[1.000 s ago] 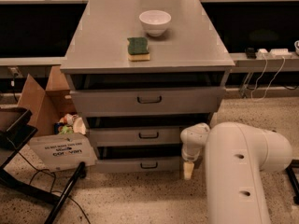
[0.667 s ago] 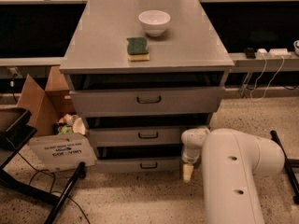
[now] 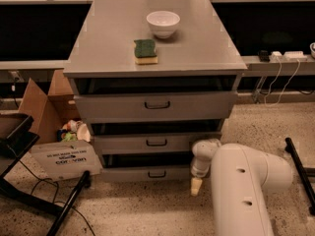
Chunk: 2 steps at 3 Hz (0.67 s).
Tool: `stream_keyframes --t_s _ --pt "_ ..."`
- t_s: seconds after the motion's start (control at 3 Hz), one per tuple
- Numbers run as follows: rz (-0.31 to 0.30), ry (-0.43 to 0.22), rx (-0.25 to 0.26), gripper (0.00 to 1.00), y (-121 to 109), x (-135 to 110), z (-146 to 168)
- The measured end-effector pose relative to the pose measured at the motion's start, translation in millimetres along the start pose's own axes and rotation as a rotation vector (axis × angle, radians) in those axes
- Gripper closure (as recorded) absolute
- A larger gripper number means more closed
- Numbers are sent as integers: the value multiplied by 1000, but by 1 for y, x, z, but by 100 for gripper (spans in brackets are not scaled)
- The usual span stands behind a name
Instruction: Open bottom drawer
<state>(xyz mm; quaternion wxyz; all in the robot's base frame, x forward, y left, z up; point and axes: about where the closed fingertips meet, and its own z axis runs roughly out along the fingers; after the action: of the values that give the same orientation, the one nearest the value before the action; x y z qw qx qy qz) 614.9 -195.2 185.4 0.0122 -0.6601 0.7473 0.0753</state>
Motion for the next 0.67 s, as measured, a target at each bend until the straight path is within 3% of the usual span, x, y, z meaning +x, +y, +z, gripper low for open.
stream_keyframes --t_s 0.33,0.67 --pt "25 8 -65 37 34 16 3" --pt "27 10 -76 61 40 17 0"
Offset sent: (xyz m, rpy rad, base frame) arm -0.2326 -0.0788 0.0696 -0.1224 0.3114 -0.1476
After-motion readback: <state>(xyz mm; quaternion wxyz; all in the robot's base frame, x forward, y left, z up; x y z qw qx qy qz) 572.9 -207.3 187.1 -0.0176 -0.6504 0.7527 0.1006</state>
